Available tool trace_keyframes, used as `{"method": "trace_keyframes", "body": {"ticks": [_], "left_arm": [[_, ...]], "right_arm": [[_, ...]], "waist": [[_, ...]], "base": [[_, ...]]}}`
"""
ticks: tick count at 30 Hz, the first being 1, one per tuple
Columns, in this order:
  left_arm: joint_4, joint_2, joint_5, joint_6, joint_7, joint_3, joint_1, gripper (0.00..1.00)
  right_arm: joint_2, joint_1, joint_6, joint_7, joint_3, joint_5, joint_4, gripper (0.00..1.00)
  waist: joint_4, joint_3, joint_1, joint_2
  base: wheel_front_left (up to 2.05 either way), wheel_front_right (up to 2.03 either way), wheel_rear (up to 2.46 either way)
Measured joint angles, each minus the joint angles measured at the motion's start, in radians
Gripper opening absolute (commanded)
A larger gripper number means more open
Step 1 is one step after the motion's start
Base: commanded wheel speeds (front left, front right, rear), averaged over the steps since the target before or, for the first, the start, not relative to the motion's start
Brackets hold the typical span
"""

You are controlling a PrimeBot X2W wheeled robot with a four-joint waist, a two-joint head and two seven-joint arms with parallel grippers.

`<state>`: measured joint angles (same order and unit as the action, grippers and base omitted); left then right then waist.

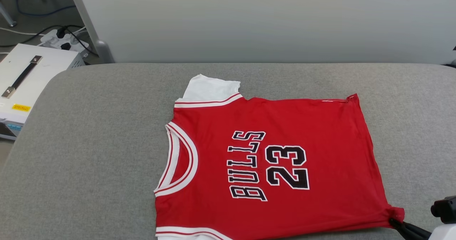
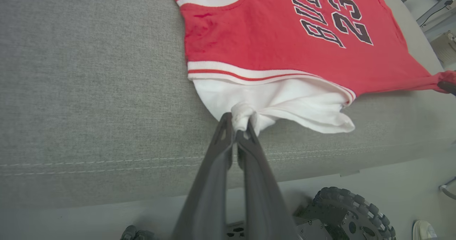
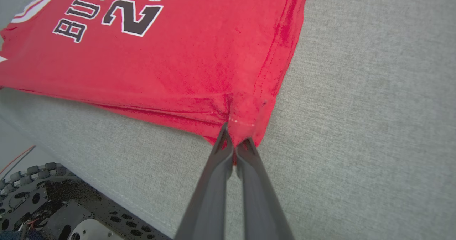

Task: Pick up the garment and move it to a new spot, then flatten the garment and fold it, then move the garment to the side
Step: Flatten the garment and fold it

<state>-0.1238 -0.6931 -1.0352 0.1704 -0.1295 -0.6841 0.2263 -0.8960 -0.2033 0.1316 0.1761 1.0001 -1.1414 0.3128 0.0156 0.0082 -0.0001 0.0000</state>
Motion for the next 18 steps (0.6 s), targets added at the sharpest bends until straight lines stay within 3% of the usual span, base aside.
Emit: {"method": "trace_keyframes", "body": {"ticks": [9,18], "left_arm": [[0.052,0.003,0.086,-0.033,-0.067,0.021,-0.093,0.0],[0.174,0.053,0.149,-0.134,-0.03,0.014,-0.379,0.0]], "right_arm": [[0.026,0.037,0.0,-0.023,-0.117,0.012,-0.032,0.0],[0.051,0.001,0.0,-0.072,-0.234,0.041,-0.059,0.0]], "waist": [[0.007,0.027,0.0,0.0],[-0.004,0.087,0.0001,0.0]], "base": [[0.0,0.0,0.0],[0.0,0.0,0.0]]}}
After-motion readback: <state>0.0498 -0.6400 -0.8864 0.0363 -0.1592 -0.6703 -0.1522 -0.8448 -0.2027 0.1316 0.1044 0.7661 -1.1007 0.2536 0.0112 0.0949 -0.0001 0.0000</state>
